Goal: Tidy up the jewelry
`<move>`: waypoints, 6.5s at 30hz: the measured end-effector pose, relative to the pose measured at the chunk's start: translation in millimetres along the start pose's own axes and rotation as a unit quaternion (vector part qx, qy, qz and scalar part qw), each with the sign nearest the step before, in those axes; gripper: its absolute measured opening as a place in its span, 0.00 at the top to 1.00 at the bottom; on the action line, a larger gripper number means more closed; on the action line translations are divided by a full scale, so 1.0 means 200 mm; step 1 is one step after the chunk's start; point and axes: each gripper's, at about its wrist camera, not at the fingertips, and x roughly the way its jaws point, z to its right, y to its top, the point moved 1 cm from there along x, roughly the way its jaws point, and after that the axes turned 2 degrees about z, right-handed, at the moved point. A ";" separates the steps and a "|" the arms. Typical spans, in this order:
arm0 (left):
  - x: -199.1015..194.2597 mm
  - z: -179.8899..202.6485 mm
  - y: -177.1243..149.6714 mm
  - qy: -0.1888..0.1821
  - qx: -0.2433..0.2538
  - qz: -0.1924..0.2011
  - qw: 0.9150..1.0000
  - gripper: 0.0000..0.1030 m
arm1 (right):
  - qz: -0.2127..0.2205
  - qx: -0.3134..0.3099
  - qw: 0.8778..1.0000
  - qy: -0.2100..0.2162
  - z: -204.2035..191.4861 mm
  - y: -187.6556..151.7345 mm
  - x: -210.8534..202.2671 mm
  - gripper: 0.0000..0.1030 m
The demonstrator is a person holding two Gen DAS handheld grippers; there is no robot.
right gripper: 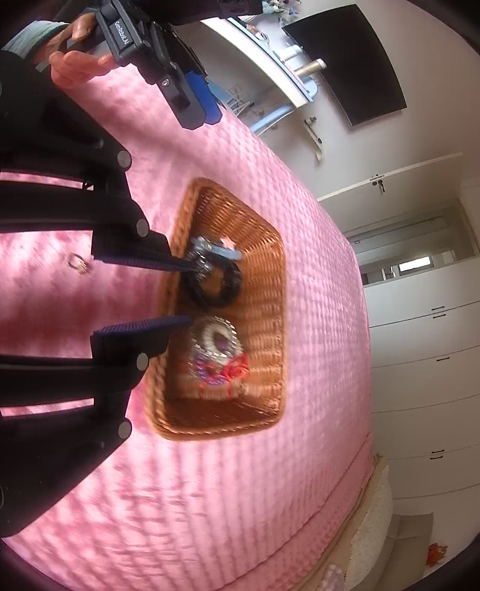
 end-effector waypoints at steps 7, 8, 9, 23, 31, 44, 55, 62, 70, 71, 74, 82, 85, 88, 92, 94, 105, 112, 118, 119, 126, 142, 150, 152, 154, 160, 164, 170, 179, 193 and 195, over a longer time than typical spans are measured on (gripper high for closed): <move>0.12 -0.11 -0.21 0.005 -0.002 -0.076 0.997 0.42 | -0.026 0.026 0.999 0.005 -0.03 -0.29 0.01 0.49; 0.16 -0.13 -0.24 0.007 -0.002 -0.092 0.996 0.43 | -0.036 0.027 0.999 0.007 -0.04 -0.33 0.03 0.49; 0.18 -0.14 -0.26 0.004 -0.003 -0.101 0.995 0.43 | -0.046 0.024 0.999 0.005 -0.05 -0.36 0.05 0.50; 0.33 -0.09 -0.40 -0.001 0.048 -0.155 0.987 0.72 | -0.121 0.012 0.993 0.008 -0.12 -0.46 0.31 0.74; 0.25 0.04 -0.47 -0.025 0.083 -0.176 0.981 0.68 | -0.118 0.036 0.992 0.026 -0.06 -0.46 0.30 0.75; 0.30 -0.01 -0.46 0.052 0.072 -0.170 0.981 0.79 | -0.121 -0.018 0.992 0.012 -0.16 -0.48 0.31 0.75; 0.27 -0.05 -0.47 0.053 0.047 -0.154 0.986 0.79 | -0.114 -0.037 0.992 -0.038 -0.21 -0.44 0.39 0.75; 0.25 -0.04 -0.46 0.049 0.050 -0.142 0.987 0.79 | -0.096 -0.053 0.993 -0.036 -0.24 -0.43 0.37 0.88; 0.16 -0.02 -0.39 0.036 0.039 -0.109 0.993 0.79 | -0.058 -0.063 0.996 -0.023 -0.26 -0.41 0.23 0.88; 0.13 0.00 -0.37 0.032 0.037 -0.102 0.994 0.79 | -0.054 -0.062 0.996 -0.020 -0.27 -0.40 0.20 0.88; 0.05 0.06 -0.27 0.029 0.047 -0.070 0.996 0.79 | -0.026 -0.063 0.998 -0.015 -0.26 -0.32 0.05 0.88; -0.06 0.20 0.19 0.041 0.050 0.027 0.998 0.79 | 0.053 -0.075 0.995 -0.028 -0.17 0.14 -0.16 0.88; 0.06 0.18 0.30 0.057 0.038 0.032 0.997 0.79 | 0.057 -0.067 0.996 -0.030 -0.09 0.28 -0.07 0.88; 0.26 0.09 0.36 0.070 0.011 0.021 0.997 0.79 | 0.040 -0.043 0.998 -0.032 0.02 0.38 0.10 0.88; 0.54 -0.04 0.35 0.081 -0.023 -0.011 0.996 0.79 | 0.004 -0.017 0.999 -0.031 0.13 0.43 0.36 0.88; 0.65 -0.10 0.32 0.084 -0.036 -0.027 0.995 0.79 | -0.018 -0.004 0.999 -0.033 0.18 0.43 0.49 0.88; 0.86 -0.18 0.20 0.080 -0.048 -0.065 0.993 0.78 | -0.090 0.022 0.995 -0.028 0.26 0.36 0.80 0.87; 0.67 -0.14 0.23 0.071 -0.061 -0.035 0.995 0.56 | -0.077 0.013 0.996 -0.030 0.25 0.36 0.66 0.74; 0.29 0.00 0.21 0.082 -0.046 0.022 0.995 0.45 | -0.025 0.003 1.000 -0.016 0.17 0.28 0.32 0.74; 0.23 0.02 0.19 0.087 -0.043 0.032 0.995 0.41 | -0.014 -0.003 1.000 -0.020 0.15 0.26 0.26 0.73; -0.12 0.18 -0.05 0.119 -0.044 0.092 0.988 0.35 | 0.114 -0.062 0.989 -0.065 -0.01 -0.08 -0.21 0.36; -0.15 0.27 -0.39 0.239 -0.027 0.140 0.960 0.18 | 0.187 -0.069 0.973 -0.120 0.05 -0.45 -0.26 0.13; -0.16 0.27 -0.41 0.246 -0.026 0.146 0.958 0.16 | 0.188 -0.080 0.971 -0.126 0.02 -0.47 -0.25 0.13; -0.16 0.28 -0.41 0.250 -0.019 0.149 0.957 0.14 | 0.188 -0.078 0.971 -0.125 0.03 -0.47 -0.25 0.13; -0.16 0.30 -0.41 0.253 -0.014 0.151 0.956 0.13 | 0.187 -0.074 0.972 -0.123 0.04 -0.47 -0.25 0.13; -0.16 0.33 -0.42 0.260 0.003 0.154 0.953 0.10 | 0.186 -0.061 0.974 -0.118 0.06 -0.47 -0.25 0.13; -0.15 0.33 -0.42 0.260 0.002 0.151 0.954 0.09 | 0.182 -0.056 0.975 -0.115 0.07 -0.46 -0.25 0.13; -0.15 0.32 -0.42 0.260 0.000 0.150 0.954 0.09 | 0.180 -0.051 0.976 -0.114 0.09 -0.46 -0.25 0.13; -0.14 0.32 -0.42 0.259 0.002 0.146 0.955 0.09 | 0.178 -0.049 0.976 -0.112 0.09 -0.46 -0.24 0.13; -0.14 0.32 -0.42 0.257 0.003 0.144 0.956 0.09 | 0.176 -0.050 0.977 -0.113 0.09 -0.46 -0.24 0.13; -0.14 0.31 -0.42 0.257 0.003 0.144 0.956 0.09 | 0.175 -0.050 0.977 -0.113 0.09 -0.46 -0.24 0.13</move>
